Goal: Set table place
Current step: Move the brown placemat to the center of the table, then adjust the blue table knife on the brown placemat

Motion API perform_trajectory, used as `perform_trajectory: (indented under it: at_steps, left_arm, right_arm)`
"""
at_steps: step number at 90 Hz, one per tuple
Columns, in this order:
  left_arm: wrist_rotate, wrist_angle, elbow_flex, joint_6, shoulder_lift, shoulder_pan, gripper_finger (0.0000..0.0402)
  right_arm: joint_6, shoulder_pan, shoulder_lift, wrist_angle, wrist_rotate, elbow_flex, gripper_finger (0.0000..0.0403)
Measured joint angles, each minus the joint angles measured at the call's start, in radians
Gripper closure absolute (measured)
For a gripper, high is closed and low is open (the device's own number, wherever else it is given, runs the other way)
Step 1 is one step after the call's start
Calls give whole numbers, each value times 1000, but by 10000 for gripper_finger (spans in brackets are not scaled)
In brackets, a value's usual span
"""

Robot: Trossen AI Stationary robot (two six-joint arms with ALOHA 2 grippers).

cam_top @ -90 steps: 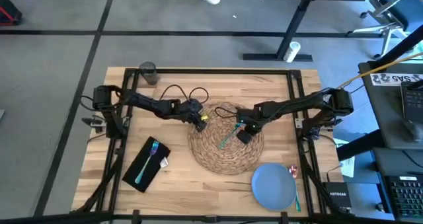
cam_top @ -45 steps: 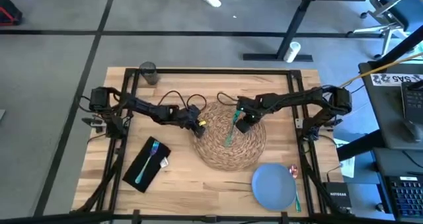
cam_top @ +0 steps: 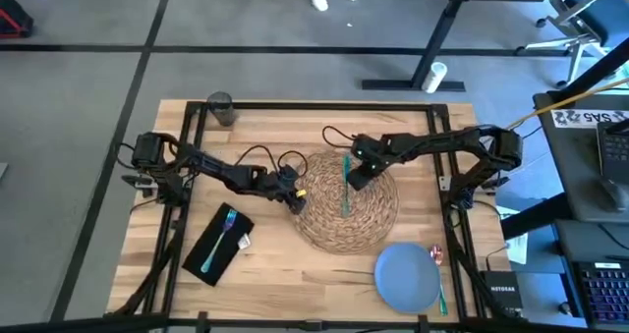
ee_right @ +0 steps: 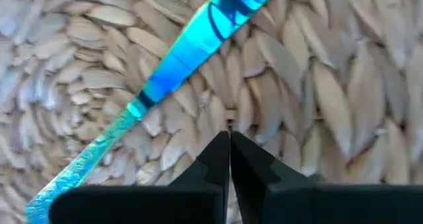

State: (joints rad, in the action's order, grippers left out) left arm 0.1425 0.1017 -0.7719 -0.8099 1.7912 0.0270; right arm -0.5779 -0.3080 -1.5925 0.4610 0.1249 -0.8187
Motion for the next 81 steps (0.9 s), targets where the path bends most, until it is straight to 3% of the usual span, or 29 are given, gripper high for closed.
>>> perform_trajectory:
  at_steps: [19, 41, 54, 81]
  left_arm:
    - [1, 0, 1, 2, 0, 0, 401]
    - [2, 0, 1, 24, 0, -1, 401]
    - [2, 0, 1, 32, 0, -3, 401]
    - [-9, 1, 2, 33, 0, -24, 401]
  right_arm:
    - [-84, 0, 0, 27, 63, -56, 389]
    - [-195, 16, 0, 26, 97, -106, 329]
    - [-284, 48, 0, 22, 64, -106, 310]
    - [-421, 121, -30, -1, -12, -106, 308]
